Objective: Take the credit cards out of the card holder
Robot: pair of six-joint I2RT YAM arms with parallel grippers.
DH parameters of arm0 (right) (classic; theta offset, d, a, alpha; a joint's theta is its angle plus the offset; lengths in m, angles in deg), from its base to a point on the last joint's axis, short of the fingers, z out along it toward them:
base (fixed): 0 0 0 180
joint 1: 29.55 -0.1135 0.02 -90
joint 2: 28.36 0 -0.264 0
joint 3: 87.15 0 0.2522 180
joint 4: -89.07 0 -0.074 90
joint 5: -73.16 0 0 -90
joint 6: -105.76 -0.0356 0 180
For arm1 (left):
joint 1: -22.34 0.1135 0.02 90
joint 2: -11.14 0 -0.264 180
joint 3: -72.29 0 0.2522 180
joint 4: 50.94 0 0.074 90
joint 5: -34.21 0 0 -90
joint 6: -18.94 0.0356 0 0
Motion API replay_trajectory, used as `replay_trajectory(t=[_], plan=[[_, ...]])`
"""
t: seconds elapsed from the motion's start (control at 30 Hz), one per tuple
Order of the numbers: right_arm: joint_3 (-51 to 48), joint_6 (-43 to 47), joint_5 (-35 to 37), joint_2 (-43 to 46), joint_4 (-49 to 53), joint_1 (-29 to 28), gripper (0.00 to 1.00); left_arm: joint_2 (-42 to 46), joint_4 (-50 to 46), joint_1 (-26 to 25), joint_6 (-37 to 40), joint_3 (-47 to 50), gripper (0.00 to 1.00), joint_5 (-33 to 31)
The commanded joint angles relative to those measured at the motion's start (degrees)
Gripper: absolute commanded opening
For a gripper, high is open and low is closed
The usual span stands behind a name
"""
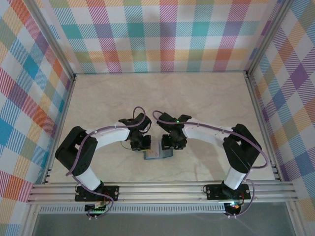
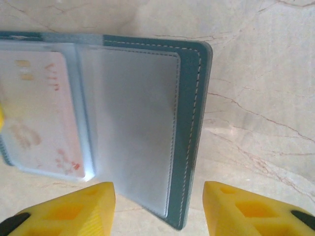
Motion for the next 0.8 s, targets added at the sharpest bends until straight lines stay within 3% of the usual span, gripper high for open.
replay_trajectory(t=[0.0, 0.23, 0.5, 0.77], plan=[[1.7, -0.5, -2.4, 2.8, 0.7, -0.2, 0.48, 0.0, 0.6, -0.7, 0.1, 1.6, 0.11, -0.2], [0.5, -1.9, -12.0, 0.8, -9.5, 0.3, 0.34, 0.6, 0.6, -0.7, -0.3, 2.2, 0.11, -0.8], [-3.4, -3.1, -20.2, -5.6, -23.9, 2.7, 0.29, 0.9, 0.2, -0.7, -0.3, 2.4, 0.11, -1.2], [-3.4, -2.4, -18.3, -9.6, -23.0, 2.8, 0.28, 1.0, 0.0, -0.7, -0.3, 2.4, 0.11, -1.4]])
